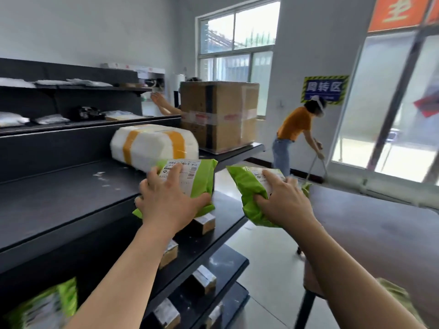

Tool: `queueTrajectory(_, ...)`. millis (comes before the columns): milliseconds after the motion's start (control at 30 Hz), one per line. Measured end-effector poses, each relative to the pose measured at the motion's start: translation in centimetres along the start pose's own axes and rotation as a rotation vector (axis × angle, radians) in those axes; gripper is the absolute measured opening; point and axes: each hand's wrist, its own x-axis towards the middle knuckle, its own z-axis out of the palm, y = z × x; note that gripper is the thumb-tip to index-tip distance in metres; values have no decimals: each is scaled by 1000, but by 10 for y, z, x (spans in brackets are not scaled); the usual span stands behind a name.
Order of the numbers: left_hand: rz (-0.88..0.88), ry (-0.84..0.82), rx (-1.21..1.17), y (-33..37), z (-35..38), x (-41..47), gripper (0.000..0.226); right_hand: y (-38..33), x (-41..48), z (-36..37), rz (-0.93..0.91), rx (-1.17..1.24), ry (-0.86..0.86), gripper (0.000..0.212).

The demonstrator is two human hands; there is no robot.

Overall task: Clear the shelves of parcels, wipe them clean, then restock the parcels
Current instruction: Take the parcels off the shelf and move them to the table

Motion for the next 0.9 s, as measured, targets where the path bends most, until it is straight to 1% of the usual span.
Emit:
queueTrajectory(267,91,-108,-60,114,88,-18,98,136,10,-35,185,-10,-1,69)
queueTrajectory(500,145,-194,-115,207,173,-45,97,251,7,-62,314,-84,9,70)
queueTrajectory(733,217,-280,-152,272,242,-70,98,334,3,-72,443,-145,5,71)
queueTrajectory(900,248,-329,-166,303,288,-72,97,379,9,-65,531,-188,6,71)
